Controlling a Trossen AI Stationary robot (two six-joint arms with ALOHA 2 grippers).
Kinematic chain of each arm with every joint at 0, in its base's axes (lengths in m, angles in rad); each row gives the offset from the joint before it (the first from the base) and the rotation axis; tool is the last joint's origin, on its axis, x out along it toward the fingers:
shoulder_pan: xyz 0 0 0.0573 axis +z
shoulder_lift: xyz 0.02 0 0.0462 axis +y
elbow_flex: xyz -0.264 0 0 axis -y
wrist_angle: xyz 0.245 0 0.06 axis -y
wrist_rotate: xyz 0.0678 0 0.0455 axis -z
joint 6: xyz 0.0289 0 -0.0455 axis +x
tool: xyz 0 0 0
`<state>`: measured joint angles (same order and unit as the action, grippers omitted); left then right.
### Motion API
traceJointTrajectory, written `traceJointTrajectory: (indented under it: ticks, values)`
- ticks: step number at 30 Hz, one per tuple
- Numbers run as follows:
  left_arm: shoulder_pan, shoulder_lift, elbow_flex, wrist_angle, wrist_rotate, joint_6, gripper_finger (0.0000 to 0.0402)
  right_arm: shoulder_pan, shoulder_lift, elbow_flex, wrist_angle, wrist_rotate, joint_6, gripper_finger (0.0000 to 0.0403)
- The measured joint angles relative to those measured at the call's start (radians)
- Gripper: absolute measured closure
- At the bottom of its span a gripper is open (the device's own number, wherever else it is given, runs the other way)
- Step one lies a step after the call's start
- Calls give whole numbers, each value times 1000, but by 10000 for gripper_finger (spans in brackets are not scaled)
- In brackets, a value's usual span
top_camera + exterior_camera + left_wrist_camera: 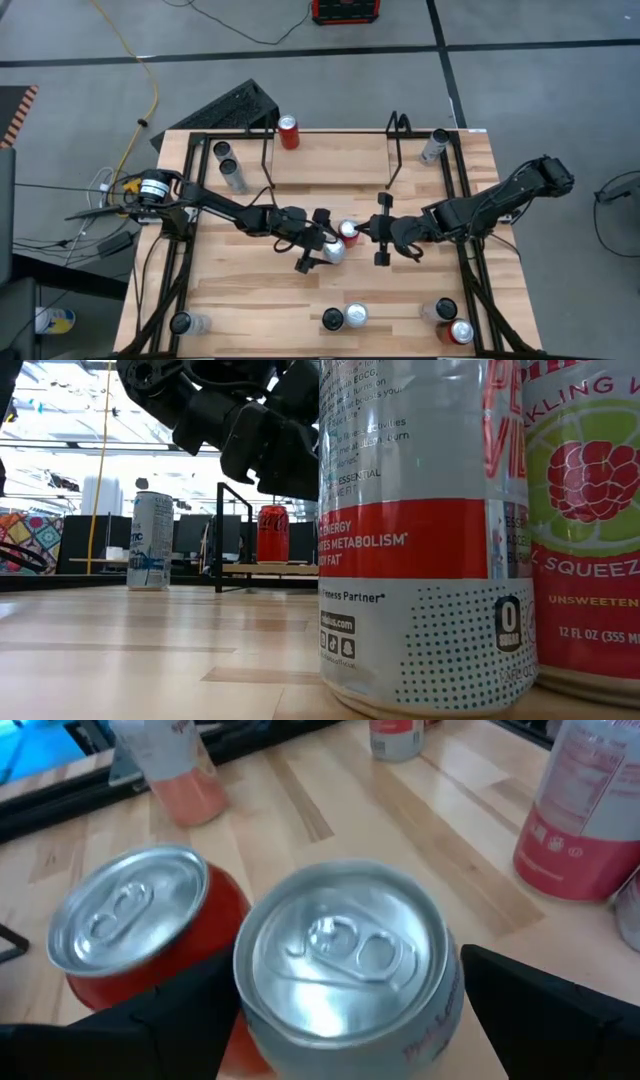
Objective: Place canned beverage on shelf
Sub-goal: Put the top left pink white soda can on the shelf
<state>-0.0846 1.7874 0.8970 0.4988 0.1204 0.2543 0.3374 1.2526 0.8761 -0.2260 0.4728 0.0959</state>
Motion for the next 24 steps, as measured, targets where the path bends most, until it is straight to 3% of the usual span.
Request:
traceJointTrajectory:
  ticks: [9,16,21,24]
  values:
    - [3,0,0,-13,4,-4,123,0,0,0,2,0,0,376]
    - [19,-47,-4,-47,15,-2,126,0,0,0,2,0,9,376]
    - [58,-188,-2,-109,43,36,126,0,0,0,2,0,17,376]
    - [105,-257,-2,-152,-12,69,126,0,0,0,2,0,17,376]
